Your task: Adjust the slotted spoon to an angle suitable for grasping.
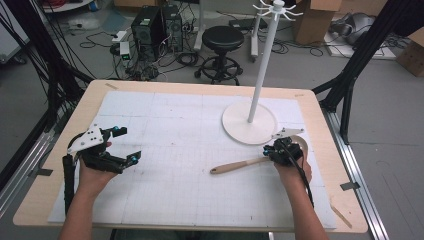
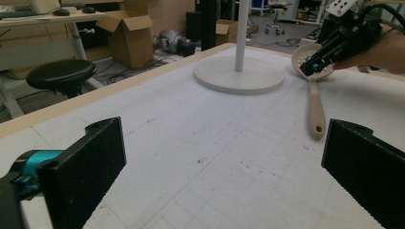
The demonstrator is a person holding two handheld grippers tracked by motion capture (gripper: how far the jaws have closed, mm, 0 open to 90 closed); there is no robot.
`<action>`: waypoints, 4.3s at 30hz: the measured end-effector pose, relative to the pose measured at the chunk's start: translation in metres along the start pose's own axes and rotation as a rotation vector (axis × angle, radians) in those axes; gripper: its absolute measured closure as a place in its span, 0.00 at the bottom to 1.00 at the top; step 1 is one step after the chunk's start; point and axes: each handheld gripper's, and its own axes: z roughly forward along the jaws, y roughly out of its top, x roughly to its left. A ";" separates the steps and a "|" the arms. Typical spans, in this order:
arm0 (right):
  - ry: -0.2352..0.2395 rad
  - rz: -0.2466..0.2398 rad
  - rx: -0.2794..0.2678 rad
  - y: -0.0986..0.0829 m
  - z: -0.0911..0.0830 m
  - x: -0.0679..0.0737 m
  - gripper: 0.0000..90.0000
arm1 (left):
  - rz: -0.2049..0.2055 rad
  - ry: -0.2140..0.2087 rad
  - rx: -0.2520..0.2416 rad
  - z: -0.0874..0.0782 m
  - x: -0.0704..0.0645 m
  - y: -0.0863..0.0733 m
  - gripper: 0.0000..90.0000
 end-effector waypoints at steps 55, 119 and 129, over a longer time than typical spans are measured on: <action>0.348 -0.267 0.010 0.007 -0.011 0.105 0.99 | 0.012 0.008 0.017 -0.004 0.001 0.000 0.02; 0.323 -0.096 -0.377 0.018 -0.054 0.047 0.49 | 0.000 -0.034 -0.004 0.000 -0.002 0.002 0.02; 0.284 -0.072 -0.399 0.016 -0.055 0.041 0.33 | -0.006 -0.041 -0.014 0.000 0.000 0.001 0.02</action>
